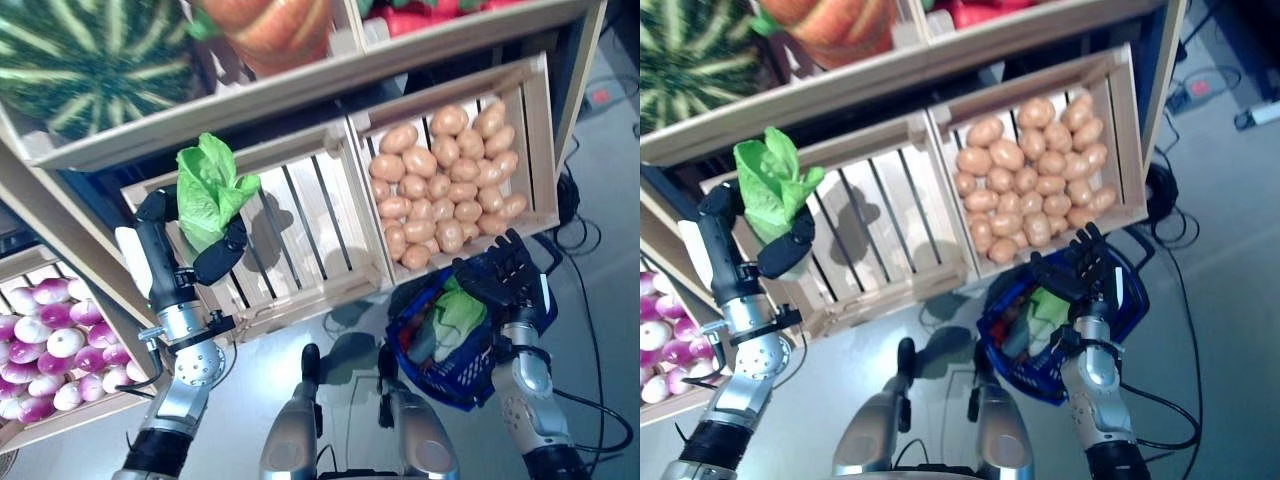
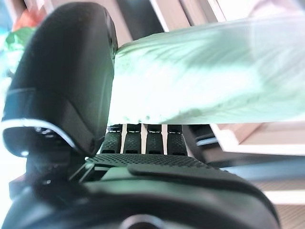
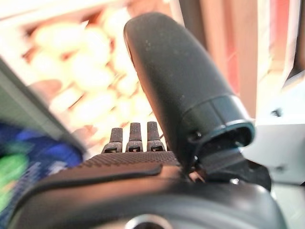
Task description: Put vegetables into the basket
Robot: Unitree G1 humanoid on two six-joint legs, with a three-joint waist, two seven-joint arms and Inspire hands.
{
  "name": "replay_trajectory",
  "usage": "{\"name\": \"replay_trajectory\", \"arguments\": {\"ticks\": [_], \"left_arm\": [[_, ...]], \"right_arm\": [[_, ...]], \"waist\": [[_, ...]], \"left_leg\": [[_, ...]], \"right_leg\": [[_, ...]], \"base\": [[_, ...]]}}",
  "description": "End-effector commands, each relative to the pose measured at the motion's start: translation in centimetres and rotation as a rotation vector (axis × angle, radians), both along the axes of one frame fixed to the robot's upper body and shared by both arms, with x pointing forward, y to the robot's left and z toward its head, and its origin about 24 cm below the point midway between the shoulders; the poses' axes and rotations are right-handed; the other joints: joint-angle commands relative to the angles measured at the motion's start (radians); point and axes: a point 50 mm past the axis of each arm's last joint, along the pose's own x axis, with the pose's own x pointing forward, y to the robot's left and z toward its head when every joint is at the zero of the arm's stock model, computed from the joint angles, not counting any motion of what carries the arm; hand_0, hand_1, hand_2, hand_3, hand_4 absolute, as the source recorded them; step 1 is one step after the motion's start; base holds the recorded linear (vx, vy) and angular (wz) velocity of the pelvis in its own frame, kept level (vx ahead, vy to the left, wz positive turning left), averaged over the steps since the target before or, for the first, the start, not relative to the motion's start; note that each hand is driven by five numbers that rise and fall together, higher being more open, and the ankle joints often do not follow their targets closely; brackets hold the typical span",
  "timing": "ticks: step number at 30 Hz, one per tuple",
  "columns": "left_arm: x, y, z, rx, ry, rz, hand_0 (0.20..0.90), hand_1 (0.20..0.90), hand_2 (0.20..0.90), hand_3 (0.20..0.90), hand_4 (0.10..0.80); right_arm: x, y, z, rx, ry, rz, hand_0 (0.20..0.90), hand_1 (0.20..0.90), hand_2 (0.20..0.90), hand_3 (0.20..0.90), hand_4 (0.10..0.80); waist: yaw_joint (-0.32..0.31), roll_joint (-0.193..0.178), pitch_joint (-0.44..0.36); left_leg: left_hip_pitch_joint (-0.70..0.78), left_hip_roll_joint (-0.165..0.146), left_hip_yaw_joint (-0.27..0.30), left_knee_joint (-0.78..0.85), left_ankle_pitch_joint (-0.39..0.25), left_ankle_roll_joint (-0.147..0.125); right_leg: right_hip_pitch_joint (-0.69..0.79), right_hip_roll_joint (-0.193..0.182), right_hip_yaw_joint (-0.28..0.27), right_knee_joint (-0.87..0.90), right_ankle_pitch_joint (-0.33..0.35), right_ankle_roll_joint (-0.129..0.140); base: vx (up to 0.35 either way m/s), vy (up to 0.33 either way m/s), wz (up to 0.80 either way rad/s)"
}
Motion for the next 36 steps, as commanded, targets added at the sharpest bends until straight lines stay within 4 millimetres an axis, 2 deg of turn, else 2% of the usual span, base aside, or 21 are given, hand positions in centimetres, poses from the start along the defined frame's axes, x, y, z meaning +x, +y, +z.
{"name": "replay_trajectory", "arguments": {"ticks": [1, 5, 8, 15, 20, 27, 32, 36], "left_arm": [[0.0, -1.6, 2.4, -0.159, -0.129, -0.297, 0.300, 0.300, 0.300, 0.300, 0.400], [0.3, -3.9, 2.3, -0.314, -0.080, -0.568, 0.300, 0.300, 0.300, 0.300, 0.400], [0.4, -5.7, 2.4, -0.364, -0.049, -0.753, 0.300, 0.300, 0.300, 0.300, 0.400], [0.6, -8.9, 2.7, -0.298, 0.035, -1.008, 0.300, 0.300, 0.300, 0.300, 0.400], [0.4, -9.2, 2.9, -0.304, 0.046, -1.094, 0.300, 0.300, 0.300, 0.300, 0.400], [0.0, -9.8, 3.2, -0.302, 0.030, -1.153, 0.300, 0.300, 0.300, 0.300, 0.400], [-0.2, -10.4, 3.4, -0.304, 0.019, -1.211, 0.300, 0.300, 0.300, 0.300, 0.400], [-0.2, -10.5, 3.5, -0.294, 0.019, -1.201, 0.300, 0.300, 0.300, 0.300, 0.400]], "right_arm": [[-1.3, 0.2, 3.7, -0.100, -0.256, 0.170, 0.900, 0.900, 0.900, 0.900, 0.800], [-1.2, 1.8, 5.1, -0.113, -0.308, 0.380, 0.900, 0.900, 0.900, 0.900, 0.800], [-1.1, 2.6, 5.6, -0.100, -0.327, 0.502, 0.900, 0.900, 0.900, 0.900, 0.800], [-0.3, 5.3, 5.9, -0.001, -0.305, 0.769, 0.900, 0.900, 0.900, 0.900, 0.800], [-0.5, 6.8, 5.4, 0.043, -0.260, 0.899, 0.900, 0.900, 0.900, 0.900, 0.800], [-0.7, 7.8, 5.0, 0.094, -0.213, 1.002, 0.900, 0.900, 0.900, 0.900, 0.800], [-1.1, 8.8, 5.0, 0.152, -0.198, 1.138, 0.900, 0.900, 0.900, 0.900, 0.800], [-0.8, 8.5, 5.1, 0.171, -0.191, 1.110, 0.900, 0.900, 0.900, 0.900, 0.800]], "waist": [[0.010, -0.020, -0.195], [0.020, -0.024, -0.236], [0.024, -0.028, -0.257], [0.031, -0.026, -0.292], [0.037, -0.023, -0.313], [0.038, -0.019, -0.333], [0.038, -0.017, -0.341], [0.037, -0.017, -0.351]], "left_leg": [[0.000, -0.021, 0.000, 0.002, -0.038, -0.021], [0.032, -0.016, -0.007, -0.008, -0.043, -0.022], [0.050, -0.012, -0.006, -0.014, -0.047, -0.023], [0.090, -0.010, -0.001, -0.014, -0.063, -0.022], [0.116, -0.007, 0.002, -0.014, -0.078, -0.021], [0.135, -0.004, 0.005, -0.014, -0.088, -0.021], [0.154, -0.002, 0.006, -0.014, -0.097, -0.020], [0.161, 0.000, 0.008, -0.014, -0.100, -0.020]], "right_leg": [[0.073, -0.031, -0.035, 0.001, 0.000, 0.013], [0.117, -0.034, -0.045, -0.026, 0.005, 0.016], [0.138, -0.038, -0.045, -0.048, 0.013, 0.020], [0.180, -0.047, -0.050, -0.068, 0.012, 0.027], [0.204, -0.054, -0.049, -0.081, 0.012, 0.032], [0.220, -0.058, -0.044, -0.089, 0.011, 0.037], [0.235, -0.063, -0.039, -0.088, 0.010, 0.040], [0.241, -0.068, -0.038, -0.092, 0.012, 0.044]], "base": [[0.123, -0.056, 0.13], [0.117, -0.042, 0.18], [0.078, -0.033, 0.03], [0.057, -0.007, 0.02], [0.054, -0.002, 0.01], [0.023, 0.003, 0.02], [0.000, 0.000, 0.00], [0.009, 0.006, 0.00]]}}
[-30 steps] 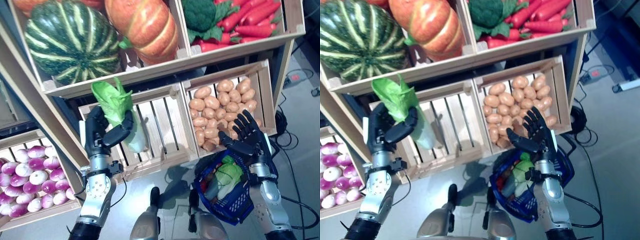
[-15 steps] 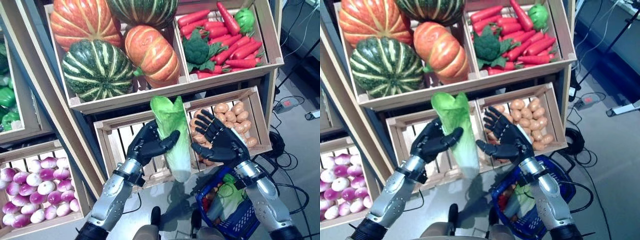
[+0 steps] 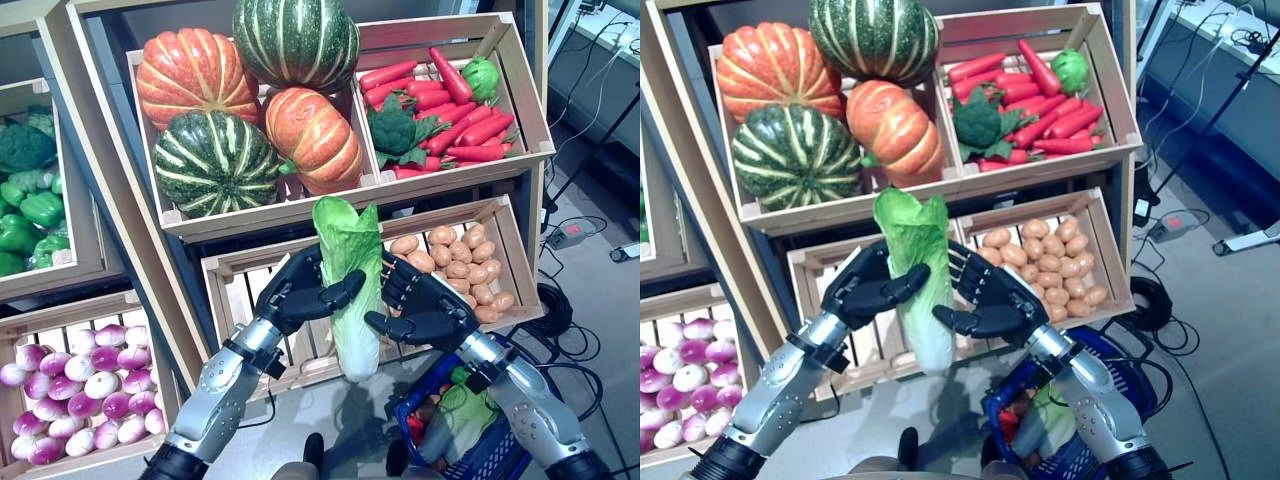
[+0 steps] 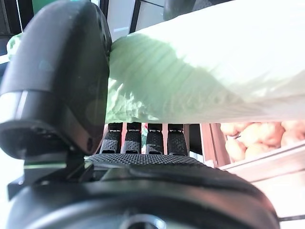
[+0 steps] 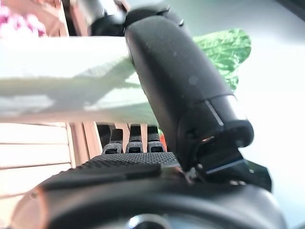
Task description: Put vegetables into the basket
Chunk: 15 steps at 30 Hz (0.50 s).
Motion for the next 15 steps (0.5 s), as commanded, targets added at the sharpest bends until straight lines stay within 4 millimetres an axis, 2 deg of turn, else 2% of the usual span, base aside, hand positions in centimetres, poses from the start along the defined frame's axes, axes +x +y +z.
{"name": "replay_trajectory", "arguments": {"ticks": [1, 6, 15], "left_arm": [[0.2, -1.8, 5.4, -0.124, -0.271, -0.102, 0.300, 0.300, 0.300, 0.300, 0.400], [0.3, -0.6, 5.8, -0.133, -0.288, -0.038, 0.300, 0.300, 0.300, 0.300, 0.400], [0.5, 0.3, 6.5, -0.154, -0.344, 0.022, 0.300, 0.300, 0.300, 0.300, 0.400]], "right_arm": [[0.3, 2.0, 4.0, 0.132, -0.172, 0.122, 0.900, 0.900, 0.900, 0.900, 0.800], [-0.1, 1.4, 3.7, 0.117, -0.137, 0.120, 0.900, 0.900, 0.900, 0.900, 0.800], [-0.3, 0.9, 2.4, 0.156, -0.060, 0.096, 0.900, 0.900, 0.900, 0.900, 0.800]], "waist": [[0.009, -0.039, -0.138], [0.002, -0.040, -0.142], [-0.002, -0.042, -0.149]], "left_leg": [[0.021, 0.006, 0.022, 0.002, -0.089, -0.027], [0.022, 0.007, 0.026, 0.002, -0.090, -0.026], [0.021, 0.009, 0.027, 0.002, -0.087, -0.027]], "right_leg": [[0.043, -0.067, 0.004, 0.003, -0.007, 0.039], [0.041, -0.069, 0.009, 0.003, -0.005, 0.040], [0.042, -0.070, 0.007, 0.001, -0.003, 0.037]], "base": [[0.000, 0.000, 0.00], [0.000, 0.000, 0.00], [0.000, 0.000, 0.00]]}}
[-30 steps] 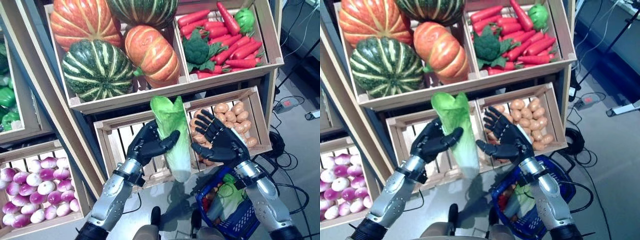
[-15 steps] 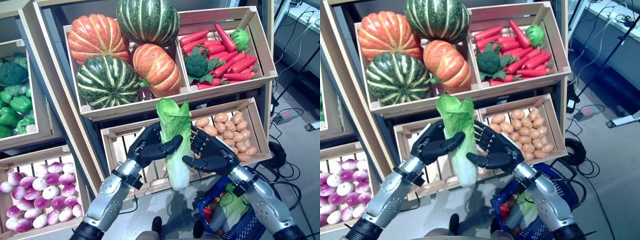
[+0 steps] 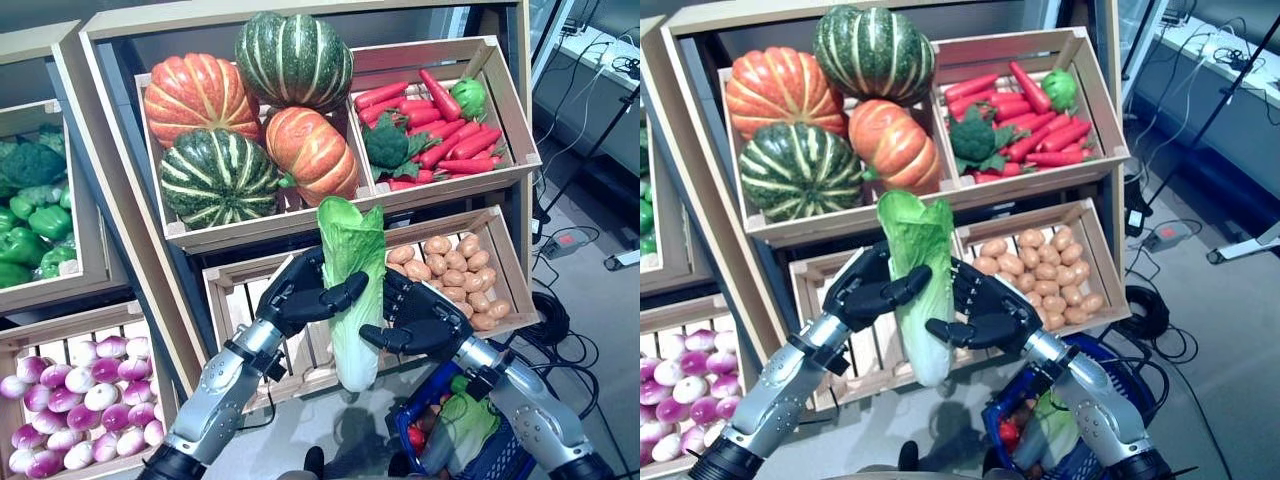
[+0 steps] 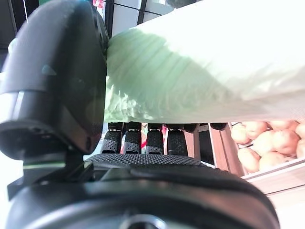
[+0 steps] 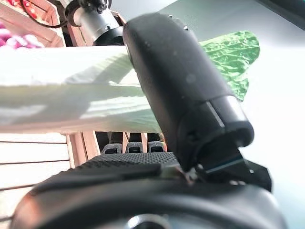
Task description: Put vegetables into the basket
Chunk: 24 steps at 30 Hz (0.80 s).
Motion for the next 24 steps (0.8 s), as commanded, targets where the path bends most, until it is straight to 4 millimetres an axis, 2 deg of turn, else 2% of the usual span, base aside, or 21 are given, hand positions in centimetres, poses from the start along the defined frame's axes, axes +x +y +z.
{"name": "replay_trajectory", "arguments": {"ticks": [1, 6, 10, 16, 24], "left_arm": [[0.6, 0.6, 6.3, -0.153, -0.332, 0.030, 0.300, 0.300, 0.300, 0.300, 0.400], [0.6, 0.6, 6.7, -0.209, -0.332, 0.008, 0.300, 0.300, 0.300, 0.300, 0.400], [0.6, -0.1, 7.0, -0.222, -0.352, -0.030, 0.300, 0.300, 0.300, 0.300, 0.400], [0.4, -1.5, 7.7, -0.271, -0.383, -0.131, 0.300, 0.300, 0.300, 0.300, 0.400], [0.0, -2.9, 7.4, -0.262, -0.354, -0.270, 0.300, 0.300, 0.300, 0.300, 0.400]], "right_arm": [[0.3, 0.5, 2.6, 0.129, -0.125, 0.054, 0.900, 0.900, 0.900, 0.900, 0.800], [-0.3, 0.5, 1.5, 0.127, -0.079, 0.092, 0.900, 0.900, 0.900, 0.900, 0.800], [-0.6, 1.4, 1.0, 0.123, -0.043, 0.177, 0.900, 0.900, 0.900, 0.900, 0.800], [-1.1, 3.3, -1.1, 0.087, 0.090, 0.283, 0.900, 0.900, 0.900, 0.900, 0.800], [-1.5, 4.1, -1.8, 0.070, 0.113, 0.345, 0.900, 0.900, 0.900, 0.900, 0.800]], "waist": [[0.006, -0.043, -0.101], [0.000, -0.043, -0.100], [0.000, -0.044, -0.099], [0.005, -0.046, -0.105], [0.006, -0.044, -0.108]], "left_leg": [[0.012, 0.010, 0.024, 0.008, -0.081, -0.030], [0.009, 0.014, 0.026, 0.008, -0.077, -0.031], [0.008, 0.014, 0.024, 0.008, -0.076, -0.030], [0.012, 0.015, 0.018, 0.008, -0.077, -0.031], [0.009, 0.015, 0.018, 0.008, -0.073, -0.029]], "right_leg": [[0.037, -0.069, 0.002, 0.001, -0.001, 0.036], [0.031, -0.067, 0.007, 0.004, -0.001, 0.033], [0.030, -0.067, 0.009, 0.004, -0.002, 0.032], [0.036, -0.066, 0.012, 0.004, -0.004, 0.030], [0.031, -0.065, 0.015, 0.006, -0.002, 0.031]], "base": [[0.000, 0.000, 0.00], [-0.010, -0.004, -0.02], [-0.006, -0.002, -0.01], [0.000, 0.000, 0.00], [0.000, 0.000, 0.00]]}}
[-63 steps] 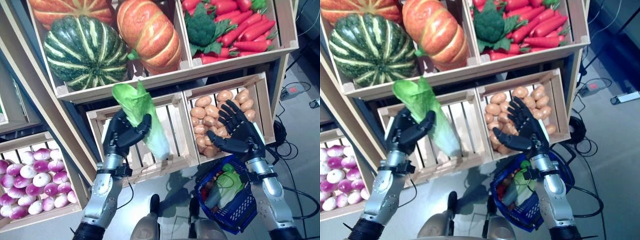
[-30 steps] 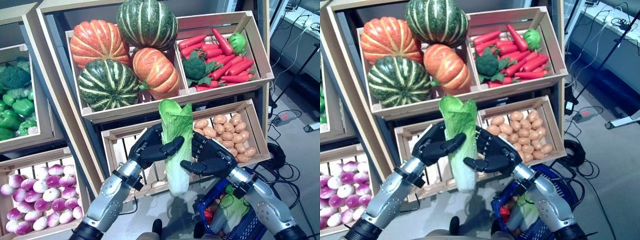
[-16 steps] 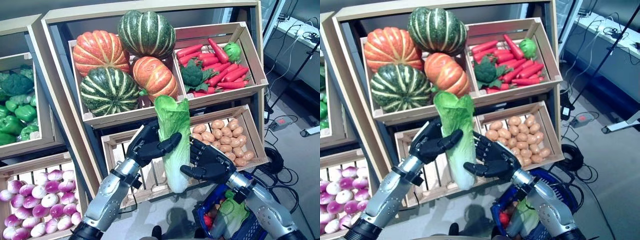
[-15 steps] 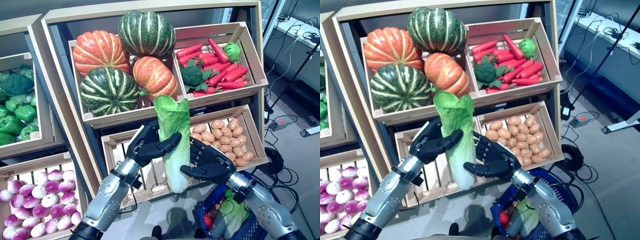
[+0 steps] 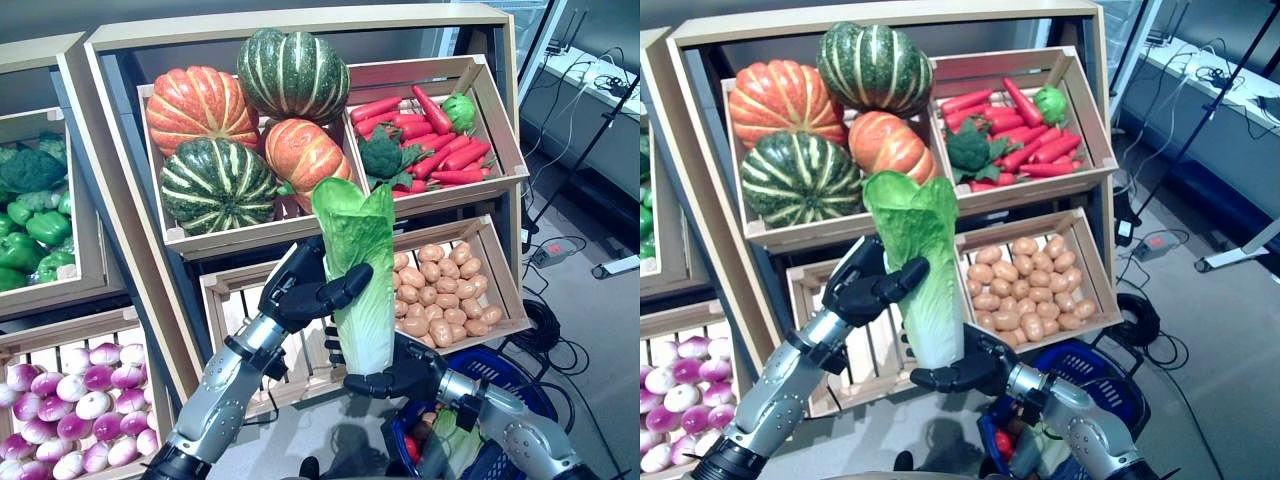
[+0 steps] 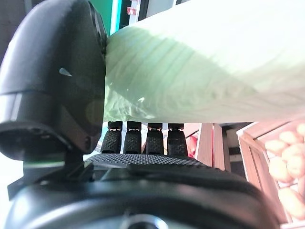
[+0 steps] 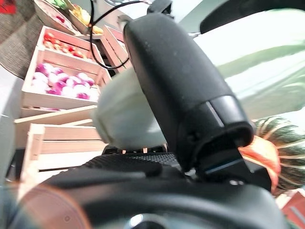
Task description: Put vegetables into the basket
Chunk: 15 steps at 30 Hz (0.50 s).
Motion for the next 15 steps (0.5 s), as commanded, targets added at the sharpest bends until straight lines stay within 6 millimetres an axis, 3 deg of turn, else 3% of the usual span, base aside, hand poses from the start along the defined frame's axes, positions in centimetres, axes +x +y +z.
{"name": "replay_trajectory", "arguments": {"ticks": [1, 7, 8, 9, 15], "left_arm": [[0.4, -2.0, 5.5, -0.152, -0.273, -0.162, 0.300, 0.300, 0.300, 0.300, 0.400], [0.0, -3.1, 4.7, -0.091, -0.248, -0.267, 0.300, 0.300, 0.300, 0.300, 0.400], [-0.1, -3.2, 4.6, -0.074, -0.248, -0.282, 0.300, 0.300, 0.300, 0.300, 0.400], [-0.2, -3.2, 4.4, -0.060, -0.246, -0.294, 0.300, 0.300, 0.300, 0.300, 0.400], [-0.3, -3.0, 4.1, -0.012, -0.236, -0.314, 0.300, 0.300, 0.300, 0.300, 0.400]], "right_arm": [[1.3, 2.0, 2.9, 0.127, -0.167, 0.118, 0.900, 0.900, 0.900, 0.900, 0.800], [1.5, 2.2, 3.1, 0.112, -0.181, 0.133, 0.900, 0.900, 0.900, 0.900, 0.800], [1.5, 2.3, 3.2, 0.108, -0.184, 0.134, 0.538, 0.538, 0.538, 0.538, 0.558], [1.6, 2.1, 3.2, 0.105, -0.184, 0.123, 0.300, 0.300, 0.300, 0.300, 0.400], [1.7, 1.9, 3.2, 0.108, -0.178, 0.090, 0.300, 0.300, 0.300, 0.300, 0.400]], "waist": [[0.009, -0.027, -0.083], [0.007, -0.025, -0.089], [0.006, -0.025, -0.091], [0.006, -0.024, -0.092], [0.006, -0.023, -0.095]], "left_leg": [[0.006, 0.015, 0.013, 0.002, -0.072, -0.031], [0.006, 0.014, 0.013, 0.002, -0.071, -0.029], [0.006, 0.015, 0.013, 0.002, -0.071, -0.028], [0.005, 0.015, 0.014, 0.002, -0.069, -0.029], [0.002, 0.015, 0.017, 0.002, -0.066, -0.026]], "right_leg": [[0.033, -0.065, 0.005, 0.006, -0.002, 0.031], [0.032, -0.064, 0.014, 0.005, 0.000, 0.033], [0.031, -0.065, 0.014, 0.006, 0.000, 0.035], [0.030, -0.065, 0.015, 0.006, 0.001, 0.035], [0.026, -0.065, 0.018, 0.006, 0.004, 0.037]], "base": [[0.000, 0.000, 0.00], [0.000, 0.000, 0.00], [0.000, 0.000, 0.00], [0.000, 0.000, 0.00], [0.000, 0.000, 0.00]]}}
